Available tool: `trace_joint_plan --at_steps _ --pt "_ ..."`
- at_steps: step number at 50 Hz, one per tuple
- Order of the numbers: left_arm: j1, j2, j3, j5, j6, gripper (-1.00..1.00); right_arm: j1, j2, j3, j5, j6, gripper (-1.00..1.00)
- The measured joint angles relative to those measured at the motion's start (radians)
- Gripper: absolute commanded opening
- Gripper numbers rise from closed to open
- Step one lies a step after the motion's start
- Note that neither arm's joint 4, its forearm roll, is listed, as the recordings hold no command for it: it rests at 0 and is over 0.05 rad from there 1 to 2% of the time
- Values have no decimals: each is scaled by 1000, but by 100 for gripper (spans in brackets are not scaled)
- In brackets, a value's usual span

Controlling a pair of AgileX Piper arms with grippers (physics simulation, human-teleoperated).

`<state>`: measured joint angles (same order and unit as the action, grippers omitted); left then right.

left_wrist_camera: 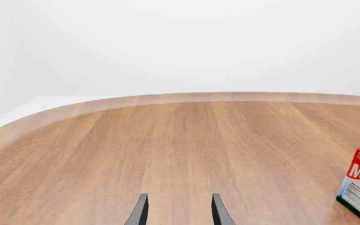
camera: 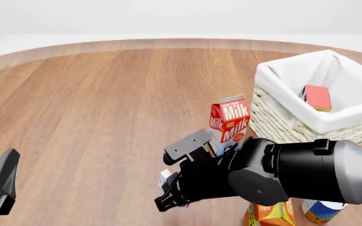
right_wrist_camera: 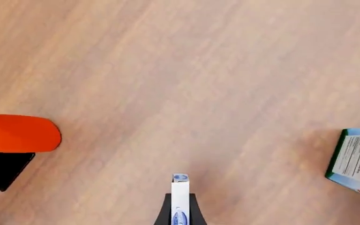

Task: Pick up the cream cheese box and the butter, and put them in the basket.

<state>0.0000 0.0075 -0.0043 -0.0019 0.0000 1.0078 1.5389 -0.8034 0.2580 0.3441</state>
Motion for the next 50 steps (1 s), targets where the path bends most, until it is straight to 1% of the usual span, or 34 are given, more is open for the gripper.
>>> trace_joint_plan --at_steps 22,32,42,50 --pt "0 0 0 0 0 100 -55 -98 -163 187 -155 -100" --pt "0 0 0 0 0 100 -90 -141 -214 244 -218 -100" --pt "0 0 0 0 0 100 -118 -180 -242 277 -259 -100" --pt "0 0 0 0 0 100 -149 -220 -289 322 -303 -100"
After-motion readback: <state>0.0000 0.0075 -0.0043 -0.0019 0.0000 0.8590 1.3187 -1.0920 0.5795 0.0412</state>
